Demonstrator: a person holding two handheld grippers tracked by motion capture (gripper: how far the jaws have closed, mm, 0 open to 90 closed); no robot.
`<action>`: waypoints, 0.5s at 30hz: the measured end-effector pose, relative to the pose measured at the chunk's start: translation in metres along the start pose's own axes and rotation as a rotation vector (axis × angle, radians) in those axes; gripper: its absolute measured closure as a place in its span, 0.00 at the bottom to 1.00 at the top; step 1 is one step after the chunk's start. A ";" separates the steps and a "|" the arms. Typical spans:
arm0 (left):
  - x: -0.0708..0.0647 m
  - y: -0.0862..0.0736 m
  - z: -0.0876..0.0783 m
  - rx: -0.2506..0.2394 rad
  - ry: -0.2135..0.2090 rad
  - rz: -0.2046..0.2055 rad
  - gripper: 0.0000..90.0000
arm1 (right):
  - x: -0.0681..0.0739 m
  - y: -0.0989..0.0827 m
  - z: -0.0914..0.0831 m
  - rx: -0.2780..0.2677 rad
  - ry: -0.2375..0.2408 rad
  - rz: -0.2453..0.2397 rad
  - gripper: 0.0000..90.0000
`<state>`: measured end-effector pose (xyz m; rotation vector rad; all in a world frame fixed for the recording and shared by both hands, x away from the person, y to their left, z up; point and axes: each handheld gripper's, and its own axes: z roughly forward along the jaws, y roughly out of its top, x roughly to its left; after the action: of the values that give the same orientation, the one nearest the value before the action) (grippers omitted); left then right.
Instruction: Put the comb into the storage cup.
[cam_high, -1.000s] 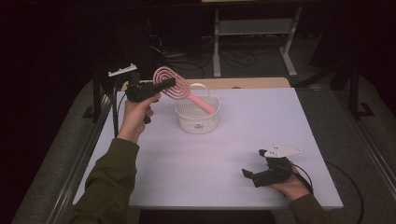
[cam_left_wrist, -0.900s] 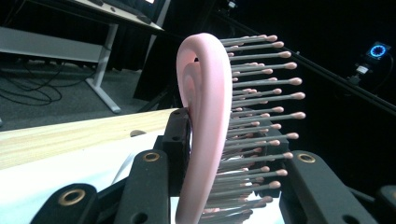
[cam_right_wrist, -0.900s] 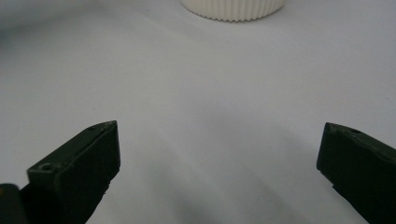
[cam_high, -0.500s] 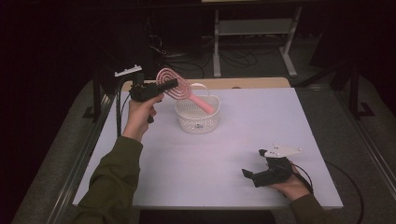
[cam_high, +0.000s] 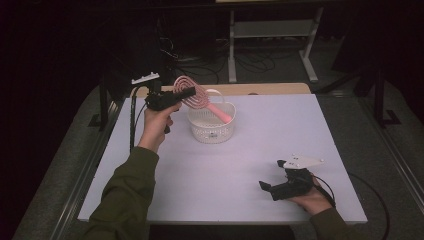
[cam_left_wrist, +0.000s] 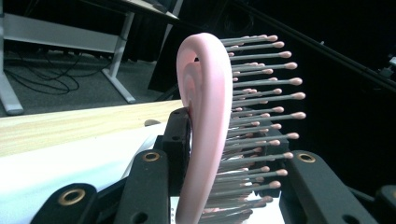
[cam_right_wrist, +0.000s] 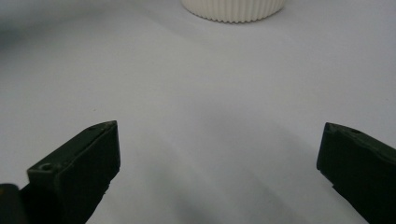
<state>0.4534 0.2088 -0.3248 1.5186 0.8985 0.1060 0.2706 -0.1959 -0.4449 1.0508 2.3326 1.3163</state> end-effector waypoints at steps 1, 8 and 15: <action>0.000 -0.002 0.002 0.004 0.007 0.000 0.72 | 0.000 0.000 0.000 0.000 0.000 -0.001 0.00; 0.002 -0.008 0.007 0.022 0.025 0.006 0.72 | 0.000 0.000 0.000 -0.001 0.000 -0.002 0.00; 0.005 -0.014 0.011 0.031 0.041 0.005 0.72 | 0.000 0.000 0.000 0.001 0.001 0.000 0.00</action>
<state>0.4562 0.2014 -0.3416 1.5525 0.9335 0.1278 0.2705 -0.1958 -0.4449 1.0502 2.3346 1.3165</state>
